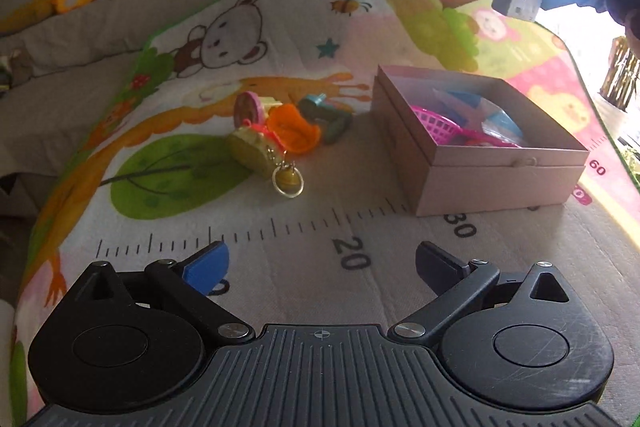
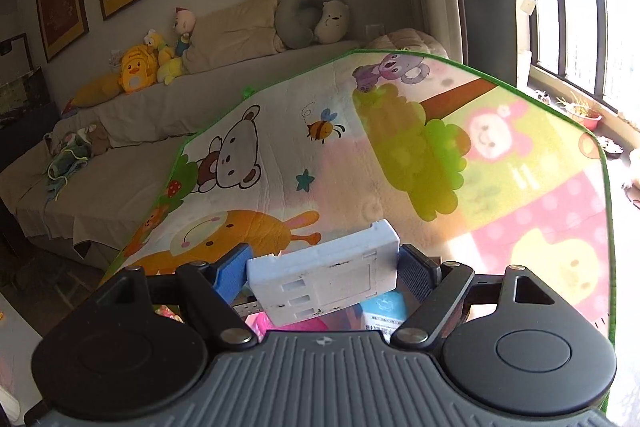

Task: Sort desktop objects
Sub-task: 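Drop the figurine into the pink box with the left tool while the right tool drops the battery holder there, then grasp the yellow cup toy with the right tool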

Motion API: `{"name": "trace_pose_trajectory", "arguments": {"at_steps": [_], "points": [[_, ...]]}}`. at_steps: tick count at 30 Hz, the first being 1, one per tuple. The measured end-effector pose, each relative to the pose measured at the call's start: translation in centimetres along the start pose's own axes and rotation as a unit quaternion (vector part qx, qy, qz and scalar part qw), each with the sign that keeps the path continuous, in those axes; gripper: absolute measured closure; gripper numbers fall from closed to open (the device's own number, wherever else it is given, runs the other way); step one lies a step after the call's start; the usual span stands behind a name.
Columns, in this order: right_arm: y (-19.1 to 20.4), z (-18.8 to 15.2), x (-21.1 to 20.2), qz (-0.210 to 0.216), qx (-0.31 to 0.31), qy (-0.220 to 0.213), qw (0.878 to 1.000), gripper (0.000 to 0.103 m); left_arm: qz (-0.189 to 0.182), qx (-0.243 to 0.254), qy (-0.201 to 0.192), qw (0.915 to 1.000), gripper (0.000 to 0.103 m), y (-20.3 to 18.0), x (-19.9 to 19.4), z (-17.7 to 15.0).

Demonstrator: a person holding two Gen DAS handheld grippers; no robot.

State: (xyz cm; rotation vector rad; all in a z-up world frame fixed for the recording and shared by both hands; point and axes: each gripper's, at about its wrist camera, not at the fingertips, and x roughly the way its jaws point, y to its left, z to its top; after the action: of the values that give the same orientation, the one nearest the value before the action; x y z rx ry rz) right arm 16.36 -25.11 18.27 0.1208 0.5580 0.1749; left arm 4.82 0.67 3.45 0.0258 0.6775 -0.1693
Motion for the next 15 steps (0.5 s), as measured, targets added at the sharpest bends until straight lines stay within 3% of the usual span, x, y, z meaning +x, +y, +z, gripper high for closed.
{"name": "trace_pose_trajectory", "arguments": {"at_steps": [3, 9, 15], "points": [[0.9, 0.9, 2.4, -0.01, 0.005, 0.015, 1.0, 0.021, 0.013, -0.008, -0.002, 0.9999, 0.0, 1.1, -0.3, -0.3], [1.9, 1.5, 2.1, -0.008, 0.012, 0.02, 1.0, 0.018, 0.052, -0.025, -0.018, 0.9982, 0.0, 2.7, 0.3, -1.1], [4.7, 0.4, 4.5, 0.007, -0.008, 0.068, 0.998, 0.017, 0.05, -0.033, -0.025, 0.9979, 0.0, 3.0, 1.5, -1.5]]}}
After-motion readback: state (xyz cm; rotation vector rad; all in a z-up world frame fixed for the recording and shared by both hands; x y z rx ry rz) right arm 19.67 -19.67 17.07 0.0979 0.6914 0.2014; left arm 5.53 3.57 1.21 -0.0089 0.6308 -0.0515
